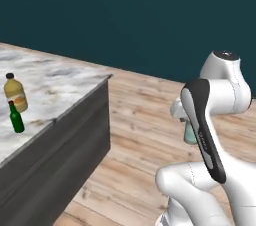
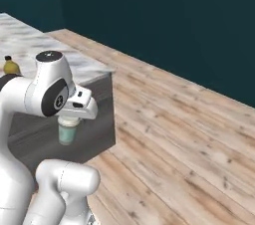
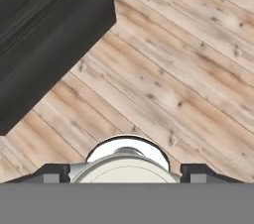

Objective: Move the drinks to the dining counter.

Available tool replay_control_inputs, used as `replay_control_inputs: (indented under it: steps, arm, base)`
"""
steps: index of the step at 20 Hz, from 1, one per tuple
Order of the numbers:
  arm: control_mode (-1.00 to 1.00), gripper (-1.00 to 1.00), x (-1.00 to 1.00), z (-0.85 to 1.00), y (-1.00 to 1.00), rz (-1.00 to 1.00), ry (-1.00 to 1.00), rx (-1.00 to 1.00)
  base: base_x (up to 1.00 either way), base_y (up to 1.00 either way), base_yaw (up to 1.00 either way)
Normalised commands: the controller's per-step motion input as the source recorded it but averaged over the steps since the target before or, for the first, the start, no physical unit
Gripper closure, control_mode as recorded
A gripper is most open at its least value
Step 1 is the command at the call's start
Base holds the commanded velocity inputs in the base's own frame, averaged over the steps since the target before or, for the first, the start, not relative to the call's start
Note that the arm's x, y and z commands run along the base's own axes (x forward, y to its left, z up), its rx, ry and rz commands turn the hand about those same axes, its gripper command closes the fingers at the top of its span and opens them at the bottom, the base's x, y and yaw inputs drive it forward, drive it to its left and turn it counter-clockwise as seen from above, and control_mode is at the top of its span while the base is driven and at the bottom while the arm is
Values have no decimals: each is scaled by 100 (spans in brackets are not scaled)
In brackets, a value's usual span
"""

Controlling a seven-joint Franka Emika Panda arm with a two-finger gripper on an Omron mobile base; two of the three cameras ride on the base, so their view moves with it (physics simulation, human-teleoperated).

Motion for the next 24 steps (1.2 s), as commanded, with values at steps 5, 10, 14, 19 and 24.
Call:
replay_control_inputs:
  steps: [5, 10, 14, 19, 24]
  arm:
    - [100, 100, 0, 0, 0, 0, 0, 0]
    - [100, 100, 0, 0, 0, 0, 0, 0]
    - [100, 100, 0, 0, 0, 0, 0, 0]
    - [100, 100, 0, 0, 0, 0, 0, 0]
    - [100, 100, 0, 0, 0, 0, 0, 0]
  base:
    - [100, -9, 56]
    - [100, 0, 57]
    - [100, -4, 55]
    - [100, -24, 54]
    - [100, -40, 52]
